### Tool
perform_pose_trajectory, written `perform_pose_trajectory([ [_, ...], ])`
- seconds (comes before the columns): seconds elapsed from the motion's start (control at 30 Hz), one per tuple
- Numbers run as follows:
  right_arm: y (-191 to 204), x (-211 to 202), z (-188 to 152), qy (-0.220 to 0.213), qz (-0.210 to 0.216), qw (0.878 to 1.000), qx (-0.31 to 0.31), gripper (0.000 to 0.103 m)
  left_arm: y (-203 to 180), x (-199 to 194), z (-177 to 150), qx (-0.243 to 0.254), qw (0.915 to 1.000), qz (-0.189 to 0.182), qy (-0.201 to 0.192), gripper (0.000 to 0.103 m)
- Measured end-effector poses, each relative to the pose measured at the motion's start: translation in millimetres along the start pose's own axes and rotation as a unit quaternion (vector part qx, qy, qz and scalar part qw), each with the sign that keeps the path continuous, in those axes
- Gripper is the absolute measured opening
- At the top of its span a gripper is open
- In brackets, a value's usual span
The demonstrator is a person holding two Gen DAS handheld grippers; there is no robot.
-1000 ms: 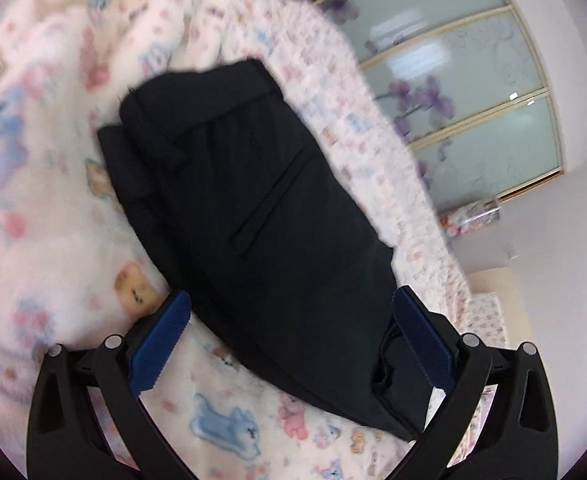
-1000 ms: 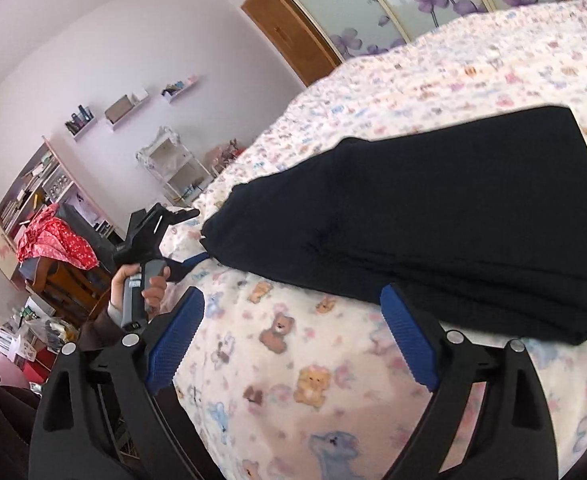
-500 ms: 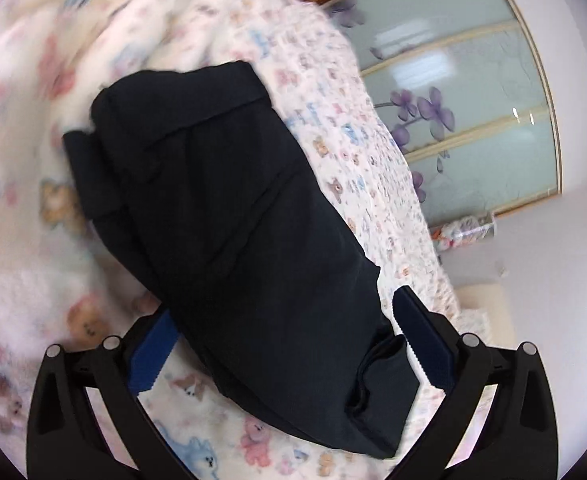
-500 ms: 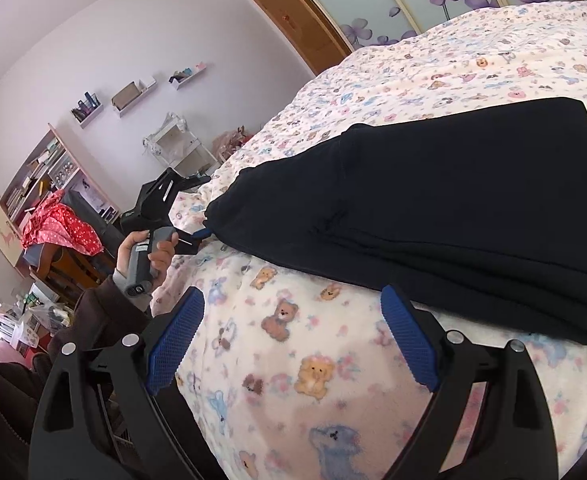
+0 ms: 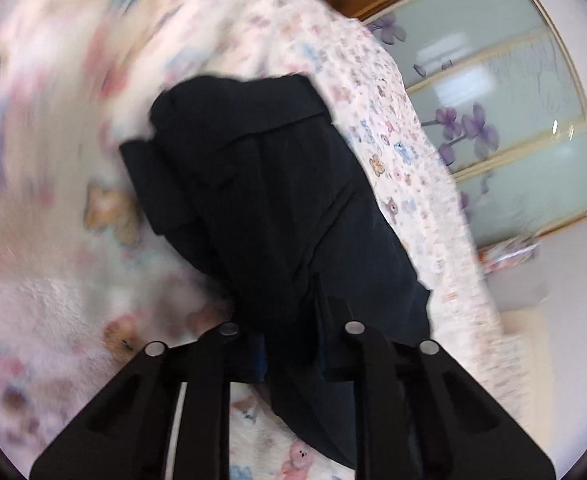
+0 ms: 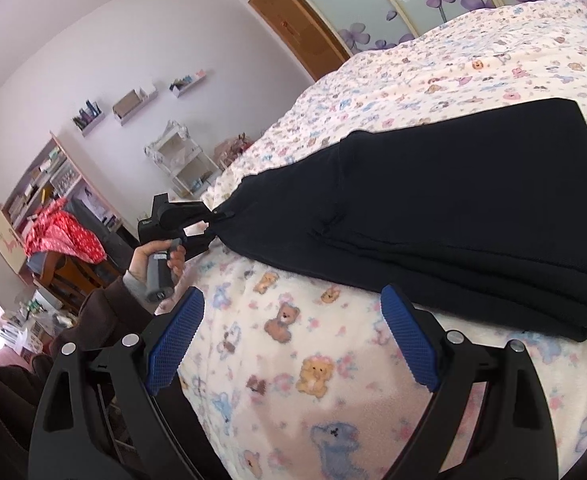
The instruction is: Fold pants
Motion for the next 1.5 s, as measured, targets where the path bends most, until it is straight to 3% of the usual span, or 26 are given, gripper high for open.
perform_pose_trajectory([
  [0.13,-1,-18,11,-0.030,0.005,1.000,0.009,0.092,-50,-14,9,0.129,0.9896,0.058,-0.027,0.014],
  [0.23,-8,-33,22,-0.058,0.002,0.998,0.024,0.092,-107,-18,1,0.227,0.9696,0.078,-0.046,0.013],
  [0.37,-31,-60,40,-0.104,-0.005,0.993,0.063,0.092,-178,-15,-26,0.321,0.9428,0.070,-0.057,0.013],
  [0.47,-48,-82,53,-0.142,-0.013,0.986,0.089,0.092,-237,-3,-70,0.395,0.9162,0.047,-0.051,0.013],
  [0.63,-76,-121,68,-0.203,-0.043,0.971,0.117,0.092,-305,24,-193,0.512,0.8587,-0.019,0.002,0.014],
  [0.8,-114,-157,72,-0.253,-0.083,0.950,0.166,0.092,-313,60,-309,0.570,0.8152,-0.068,0.074,0.014],
  [0.9,-133,-169,71,-0.268,-0.090,0.939,0.195,0.092,-287,89,-358,0.601,0.7897,-0.048,0.115,0.014],
  [0.97,-140,-171,71,-0.269,-0.092,0.936,0.206,0.092,-269,102,-375,0.609,0.7792,-0.042,0.143,0.015],
  [1.03,-142,-169,69,-0.265,-0.093,0.937,0.206,0.092,-267,102,-377,0.618,0.7747,-0.036,0.128,0.015],
  [1.13,-141,-162,67,-0.252,-0.095,0.942,0.199,0.092,-273,94,-367,0.596,0.7905,-0.053,0.130,0.015],
  [1.23,-140,-153,66,-0.235,-0.083,0.948,0.199,0.092,-270,92,-369,0.623,0.7711,-0.043,0.126,0.017],
  [1.27,-140,-149,64,-0.229,-0.078,0.950,0.200,0.092,-264,93,-370,0.622,0.7702,-0.042,0.135,0.019],
  [1.37,-133,-138,64,-0.219,-0.073,0.955,0.183,0.092,-260,91,-368,0.595,0.7889,-0.060,0.140,0.026],
  [1.47,-119,-133,67,-0.223,-0.038,0.961,0.162,0.092,-262,77,-369,0.567,0.8039,-0.095,0.151,0.054],
  [1.5,-114,-133,67,-0.223,-0.024,0.962,0.158,0.092,-263,70,-369,0.562,0.8065,-0.106,0.150,0.068],
])
Point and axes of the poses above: each gripper's, at about its wrist camera, not at the fingertips, and x roughly the way its jaws point, y to its left, z to its top, the point moved 10 cm from there along x, roughly the way its jaws point, and after that the axes turned 8 degrees about -z, right-handed, at the moved point
